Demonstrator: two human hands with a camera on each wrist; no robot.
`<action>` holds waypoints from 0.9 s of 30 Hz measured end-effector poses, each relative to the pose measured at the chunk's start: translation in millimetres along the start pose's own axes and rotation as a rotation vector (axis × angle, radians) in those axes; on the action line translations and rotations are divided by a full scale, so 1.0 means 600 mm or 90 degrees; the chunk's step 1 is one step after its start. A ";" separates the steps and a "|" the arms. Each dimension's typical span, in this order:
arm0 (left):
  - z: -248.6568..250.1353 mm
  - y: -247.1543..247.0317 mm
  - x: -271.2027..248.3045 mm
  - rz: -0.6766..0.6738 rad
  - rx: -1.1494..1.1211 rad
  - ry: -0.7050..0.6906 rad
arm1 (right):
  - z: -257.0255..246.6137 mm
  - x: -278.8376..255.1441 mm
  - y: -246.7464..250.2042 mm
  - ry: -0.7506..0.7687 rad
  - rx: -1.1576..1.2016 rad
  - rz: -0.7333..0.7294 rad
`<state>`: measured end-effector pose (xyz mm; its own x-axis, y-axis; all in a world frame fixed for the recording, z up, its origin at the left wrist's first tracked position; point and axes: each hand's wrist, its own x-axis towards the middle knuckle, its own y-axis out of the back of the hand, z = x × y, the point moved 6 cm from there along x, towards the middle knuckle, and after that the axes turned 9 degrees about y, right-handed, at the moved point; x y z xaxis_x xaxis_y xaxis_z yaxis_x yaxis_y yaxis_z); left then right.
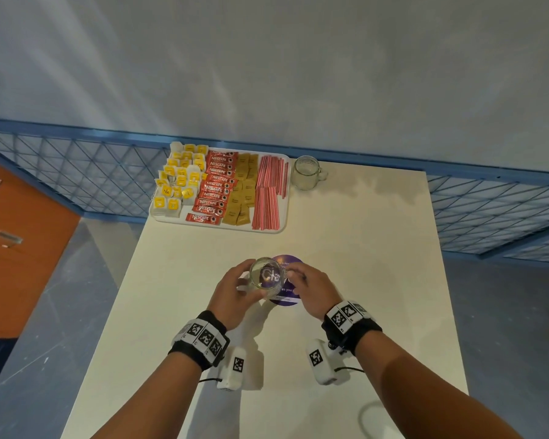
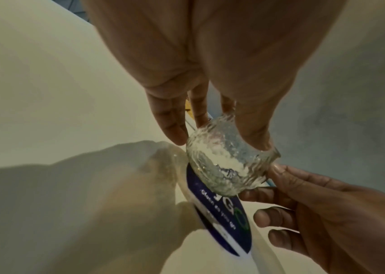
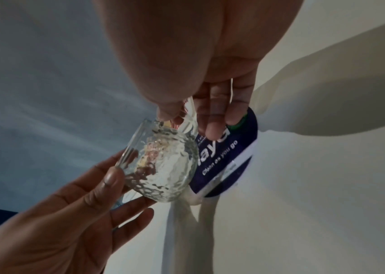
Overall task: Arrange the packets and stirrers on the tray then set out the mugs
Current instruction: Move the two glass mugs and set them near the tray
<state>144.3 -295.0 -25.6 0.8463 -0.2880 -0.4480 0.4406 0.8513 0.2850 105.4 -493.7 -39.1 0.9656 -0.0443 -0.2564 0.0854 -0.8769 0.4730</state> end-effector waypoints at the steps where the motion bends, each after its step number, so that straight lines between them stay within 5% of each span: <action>1: 0.002 -0.001 0.005 0.002 0.001 -0.004 | -0.004 0.000 0.008 0.007 0.009 0.012; 27: 0.181 -0.032 0.226 -0.026 0.137 -0.137 | 0.006 0.144 0.181 0.055 0.093 0.223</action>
<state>282.8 -398.1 0.0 0.8606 -0.4259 -0.2794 0.5092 0.7313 0.4537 197.1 -594.4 -13.1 0.9480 -0.3173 -0.0255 -0.2823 -0.8750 0.3933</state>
